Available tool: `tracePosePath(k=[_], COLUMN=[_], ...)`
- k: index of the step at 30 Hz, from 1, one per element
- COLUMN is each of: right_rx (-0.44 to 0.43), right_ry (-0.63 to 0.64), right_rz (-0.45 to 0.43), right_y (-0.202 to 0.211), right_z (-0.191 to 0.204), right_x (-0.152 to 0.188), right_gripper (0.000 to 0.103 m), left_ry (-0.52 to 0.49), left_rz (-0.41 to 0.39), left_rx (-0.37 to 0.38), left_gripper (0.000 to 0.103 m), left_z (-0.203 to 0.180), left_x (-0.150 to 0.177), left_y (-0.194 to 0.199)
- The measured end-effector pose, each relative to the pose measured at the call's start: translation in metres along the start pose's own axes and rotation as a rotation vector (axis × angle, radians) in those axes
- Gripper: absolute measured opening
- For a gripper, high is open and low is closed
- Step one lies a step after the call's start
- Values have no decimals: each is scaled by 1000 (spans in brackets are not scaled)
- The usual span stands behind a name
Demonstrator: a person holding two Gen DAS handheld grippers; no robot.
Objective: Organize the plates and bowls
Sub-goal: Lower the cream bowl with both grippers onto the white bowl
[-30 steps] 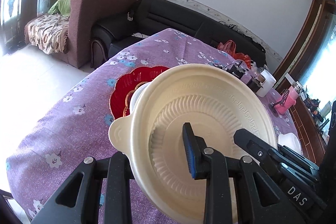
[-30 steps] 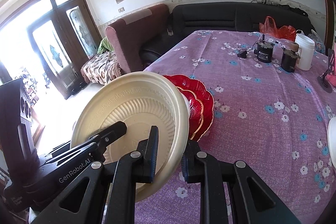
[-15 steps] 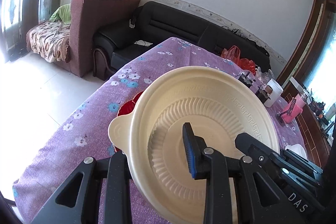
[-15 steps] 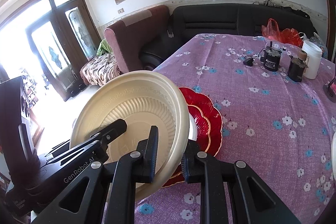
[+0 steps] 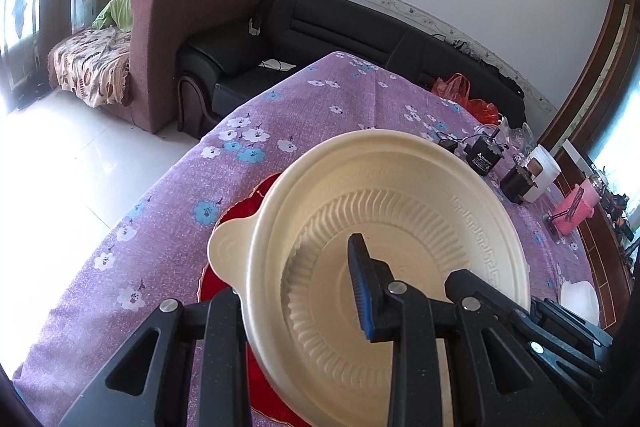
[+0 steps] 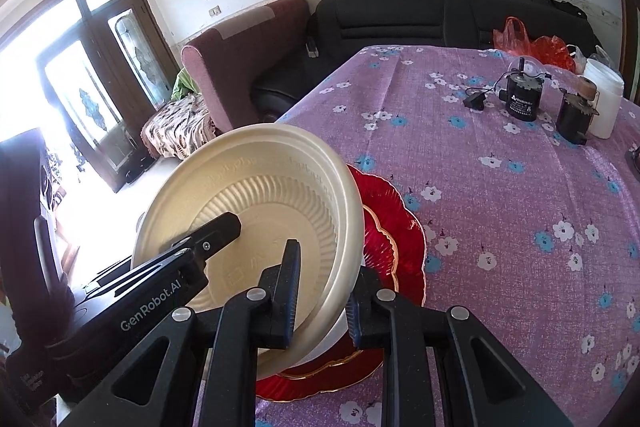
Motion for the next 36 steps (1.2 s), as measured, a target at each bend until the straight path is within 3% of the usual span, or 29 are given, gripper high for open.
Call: tracePosePath(k=[15, 36], right_rx=[-18, -36], right_ry=[-13, -29], right_rz=[40, 59], right_y=[-18, -28], right_z=[-4, -5], right_x=[5, 10], right_gripper=[22, 22], left_ry=[33, 158], left_rz=[-2, -136], left_rx=[23, 128], left_gripper=[28, 41], left_z=[9, 30], left_x=[2, -4], left_y=[-7, 17])
Point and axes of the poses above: each gripper's, at about its wrist camera, not at the fingertips, and y roughly against the way its jaws point, z to its left, x to its underside, the point moved 5 cm from there along -y, roughly the way its jaws point, and after that the axes turned 2 degrees about -z, right-handed, at the moved point
